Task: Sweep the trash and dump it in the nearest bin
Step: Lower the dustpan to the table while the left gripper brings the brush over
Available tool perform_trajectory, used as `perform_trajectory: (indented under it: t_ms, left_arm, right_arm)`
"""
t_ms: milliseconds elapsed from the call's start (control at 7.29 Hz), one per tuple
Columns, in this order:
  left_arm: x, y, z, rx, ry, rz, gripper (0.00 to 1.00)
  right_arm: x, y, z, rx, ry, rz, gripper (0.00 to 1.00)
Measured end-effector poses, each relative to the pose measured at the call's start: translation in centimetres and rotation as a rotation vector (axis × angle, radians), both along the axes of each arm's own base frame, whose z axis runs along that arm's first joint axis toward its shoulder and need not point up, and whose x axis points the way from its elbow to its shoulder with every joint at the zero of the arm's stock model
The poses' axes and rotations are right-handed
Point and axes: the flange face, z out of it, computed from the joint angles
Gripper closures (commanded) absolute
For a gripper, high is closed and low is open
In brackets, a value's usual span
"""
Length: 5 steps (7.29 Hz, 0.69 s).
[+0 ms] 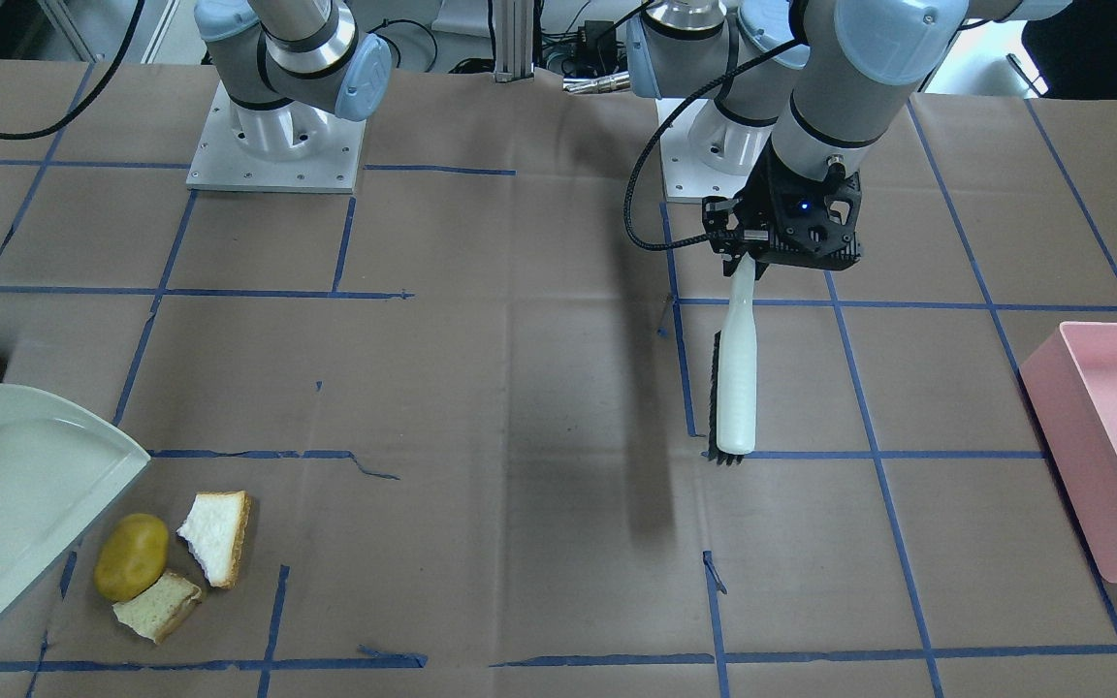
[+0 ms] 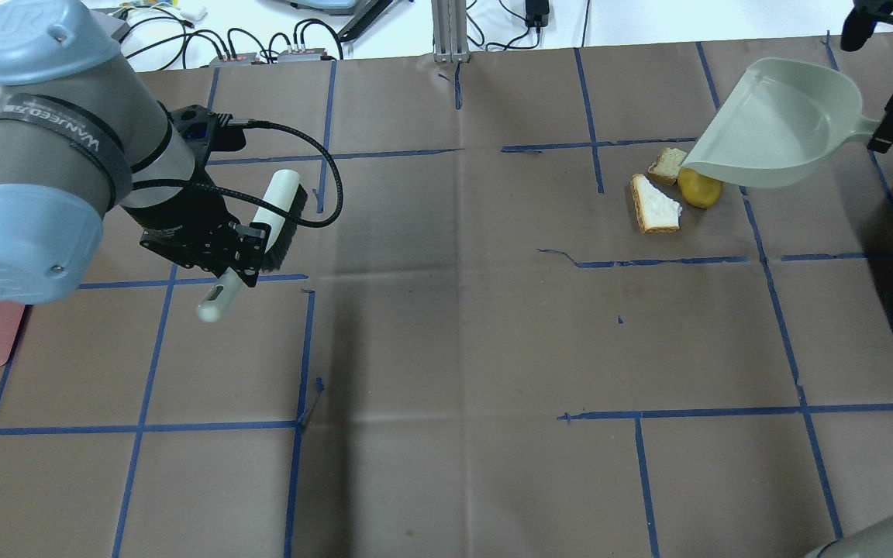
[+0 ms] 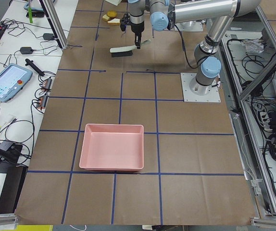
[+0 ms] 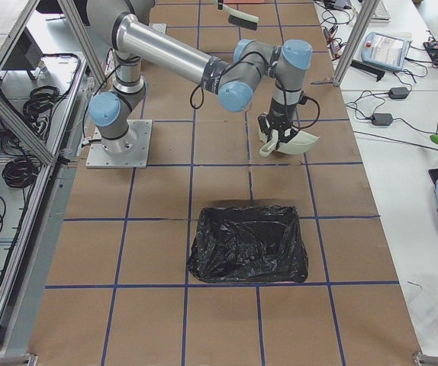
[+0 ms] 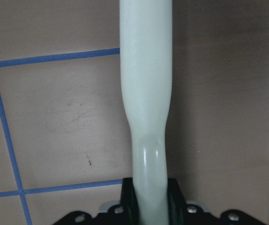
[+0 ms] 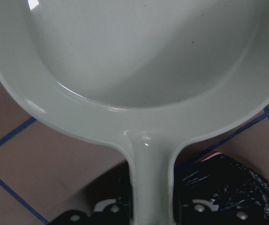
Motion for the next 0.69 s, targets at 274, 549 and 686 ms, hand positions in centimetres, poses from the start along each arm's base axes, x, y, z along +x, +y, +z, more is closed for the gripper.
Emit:
perform_trajectory:
  t_ms: [274,549,686]
  left_arm:
    - [0.0,-0.3,-0.4,0.008,0.004,0.005,1.0]
    - [-0.5,-0.5,-0.9,0.02,0.001,0.066,1.0]
    - [-1.5,-0.4,-1.1,0.022,-0.002,0.079,1.0]
  right_arm:
    - [-4.8,-0.6,-1.3,-0.01,0.042,0.199,0.96]
    - [-6.2,-1.1,-2.2,0.002,0.065,0.345,0.96]
    - [-6.4,-1.3,-2.9,0.016,0.062,0.392,0.96]
